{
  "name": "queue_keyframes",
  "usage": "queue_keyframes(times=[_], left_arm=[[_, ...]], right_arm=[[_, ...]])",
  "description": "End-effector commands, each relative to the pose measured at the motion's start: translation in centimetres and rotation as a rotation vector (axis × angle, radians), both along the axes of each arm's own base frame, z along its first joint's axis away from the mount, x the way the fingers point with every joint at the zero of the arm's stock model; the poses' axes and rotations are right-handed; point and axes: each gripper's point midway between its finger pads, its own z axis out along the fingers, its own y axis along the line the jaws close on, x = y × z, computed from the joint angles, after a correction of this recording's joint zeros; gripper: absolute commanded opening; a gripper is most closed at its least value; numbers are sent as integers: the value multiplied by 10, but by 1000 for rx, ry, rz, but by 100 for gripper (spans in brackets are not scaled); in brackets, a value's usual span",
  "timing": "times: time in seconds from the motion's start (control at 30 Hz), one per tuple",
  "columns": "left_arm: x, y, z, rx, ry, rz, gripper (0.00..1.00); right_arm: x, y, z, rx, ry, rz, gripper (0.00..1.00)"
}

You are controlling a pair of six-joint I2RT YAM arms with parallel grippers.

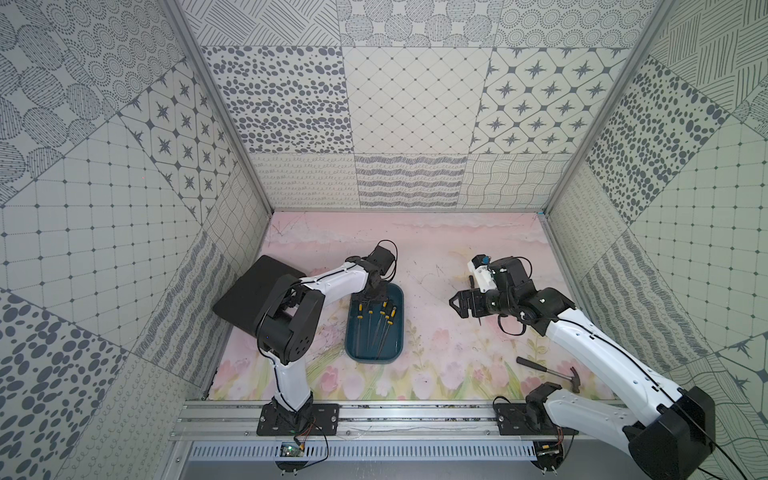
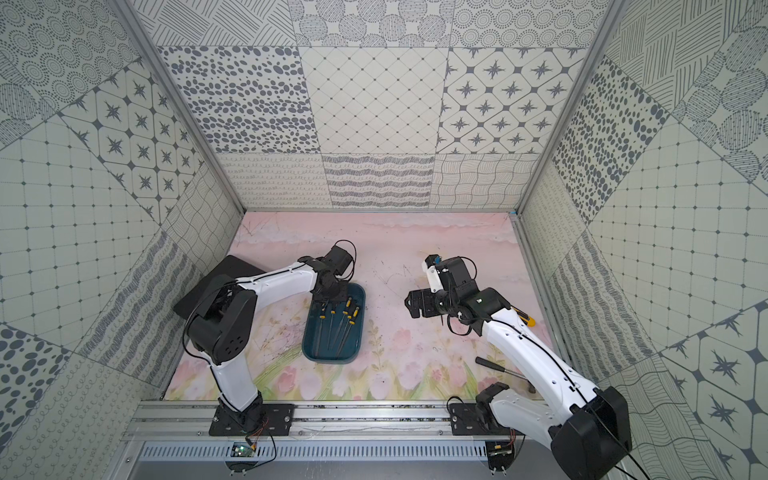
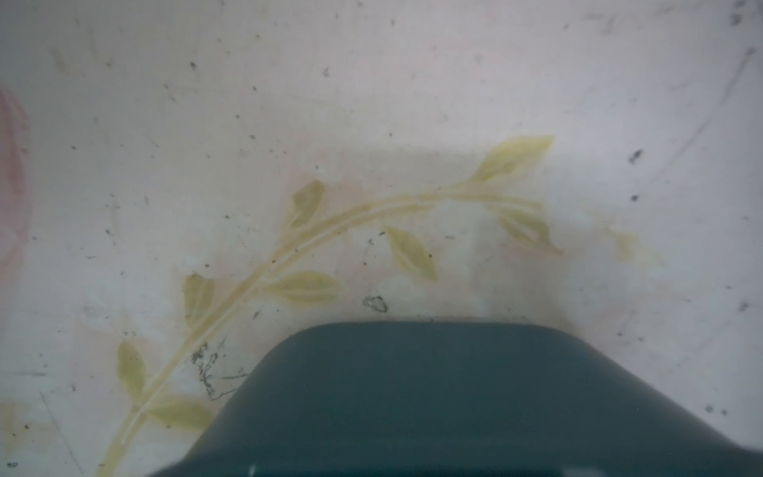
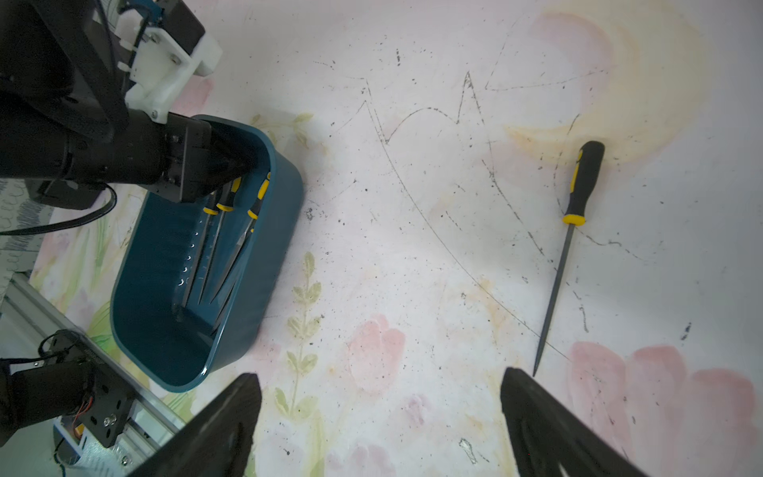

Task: Take the file tool out of the storage box
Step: Pick up the file tool from the storage box.

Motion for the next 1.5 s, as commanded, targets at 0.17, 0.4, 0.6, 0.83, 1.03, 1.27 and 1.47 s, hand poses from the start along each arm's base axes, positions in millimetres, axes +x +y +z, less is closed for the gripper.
queue_keyframes(times=[0.17,0.4,0.6,0.83,1.03,1.27,1.47], left_arm=[[-14,-43,121,-414,-205,-60,6],[-35,-78,222,-827,-354,-124,9],[-57,-89,289,-1054,-434,-202,10],[-79,-92,325,-1204,-473,-270,10],[-88,-92,338,-1301,-505,-303,10],[-94,-89,348,-1347,-562,-331,10],[-100,-86,355,-1363,-611,-359,10]], right_arm=[[-38,61,62,457,-46,271,95],[-64,107,87,645,-33,426,88],[-80,129,110,745,-42,504,78],[-90,137,127,810,-54,544,70],[-96,140,138,846,-51,566,61],[-110,146,146,878,-31,628,54],[-117,146,154,907,-27,658,39]])
